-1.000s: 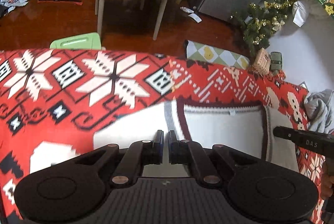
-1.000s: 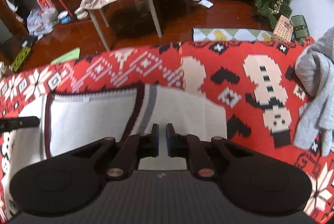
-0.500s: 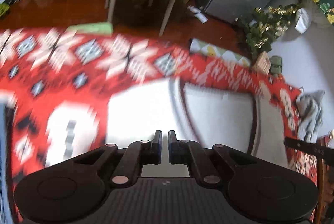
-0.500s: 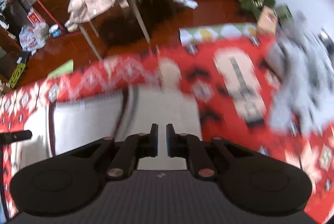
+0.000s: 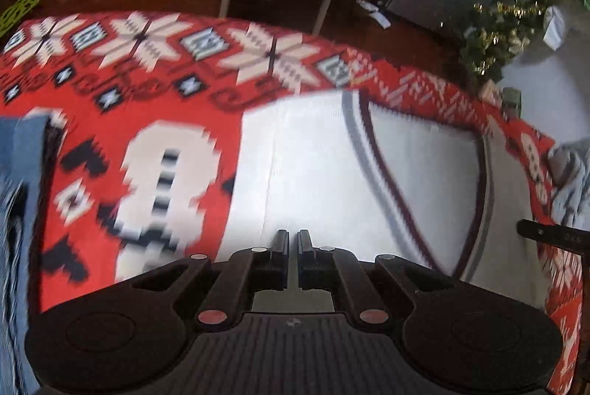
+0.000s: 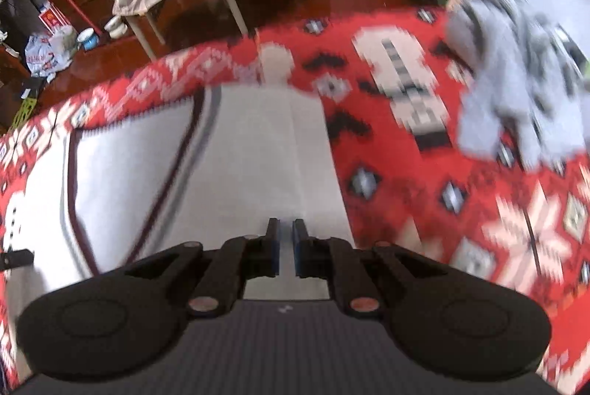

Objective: Fold clothes

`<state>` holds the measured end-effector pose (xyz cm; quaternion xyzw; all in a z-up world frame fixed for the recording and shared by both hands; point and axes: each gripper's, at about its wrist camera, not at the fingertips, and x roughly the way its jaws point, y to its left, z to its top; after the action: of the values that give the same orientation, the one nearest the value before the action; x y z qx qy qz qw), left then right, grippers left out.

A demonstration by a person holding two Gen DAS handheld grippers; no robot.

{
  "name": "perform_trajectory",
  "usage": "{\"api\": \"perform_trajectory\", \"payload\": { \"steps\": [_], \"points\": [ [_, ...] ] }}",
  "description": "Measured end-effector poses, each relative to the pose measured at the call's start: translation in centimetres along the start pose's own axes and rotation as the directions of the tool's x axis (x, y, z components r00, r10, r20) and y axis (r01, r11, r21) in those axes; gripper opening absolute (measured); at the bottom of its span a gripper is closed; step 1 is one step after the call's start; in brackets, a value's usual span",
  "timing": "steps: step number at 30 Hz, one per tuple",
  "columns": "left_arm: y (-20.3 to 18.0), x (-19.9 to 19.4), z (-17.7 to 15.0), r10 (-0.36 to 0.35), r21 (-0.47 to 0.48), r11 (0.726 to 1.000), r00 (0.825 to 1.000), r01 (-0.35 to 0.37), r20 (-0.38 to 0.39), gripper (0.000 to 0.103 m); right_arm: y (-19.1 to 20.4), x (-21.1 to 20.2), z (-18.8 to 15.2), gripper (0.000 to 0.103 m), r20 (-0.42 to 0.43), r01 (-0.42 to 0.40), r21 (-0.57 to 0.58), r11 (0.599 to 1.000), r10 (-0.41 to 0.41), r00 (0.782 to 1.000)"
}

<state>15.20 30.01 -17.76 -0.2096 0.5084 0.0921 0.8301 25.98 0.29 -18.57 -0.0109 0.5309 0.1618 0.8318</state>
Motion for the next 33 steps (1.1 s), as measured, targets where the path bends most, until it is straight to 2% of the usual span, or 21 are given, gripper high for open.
{"api": "perform_trajectory", "payload": {
  "steps": [8, 11, 13, 18, 27, 30, 33],
  "points": [
    [-1.3, 2.9, 5.5, -0.026, 0.118, 0.993, 0.997, 0.016, 0.076, 0.004, 0.9, 3.7, 6.5, 0.008, 0.068, 0.030, 0.001, 1.000, -0.030, 0.997],
    [-1.4, 3.4, 6.8, -0.014, 0.155, 0.988, 0.997, 0.002, 0.080, 0.005, 0.7, 4.2, 7.6, 0.008, 0.074, 0.031, 0.010, 0.999, -0.031, 0.997],
    [-1.1, 3.1, 6.9, -0.019, 0.145, 0.989, 0.997, 0.008, 0.077, 0.005, 0.5, 3.9, 7.6, 0.008, 0.080, 0.025, 0.024, 0.999, -0.027, 0.996],
    [0.2, 1.2, 5.0, -0.033, 0.071, 0.997, 0.998, 0.030, 0.045, 0.005, 1.2, 1.7, 5.9, 0.008, 0.072, -0.009, 0.008, 1.000, 0.009, 0.997],
    [1.4, -1.3, -0.6, -0.040, -0.025, 0.999, 0.998, 0.039, -0.045, 0.005, 2.4, -1.6, -1.1, 0.008, -0.061, -0.048, -0.009, 0.999, 0.047, 0.997],
    [0.9, -1.5, -2.3, -0.050, -0.027, 0.998, 0.997, 0.048, -0.059, 0.005, 2.8, -2.0, -3.2, 0.008, -0.100, -0.042, 0.002, 0.999, 0.042, 0.994],
    [-0.3, -1.2, -2.9, -0.090, -0.006, 0.996, 0.994, 0.089, -0.067, 0.005, 3.8, -2.0, -4.5, 0.008, -0.117, -0.048, -0.004, 0.999, 0.047, 0.992]
  ]
}}
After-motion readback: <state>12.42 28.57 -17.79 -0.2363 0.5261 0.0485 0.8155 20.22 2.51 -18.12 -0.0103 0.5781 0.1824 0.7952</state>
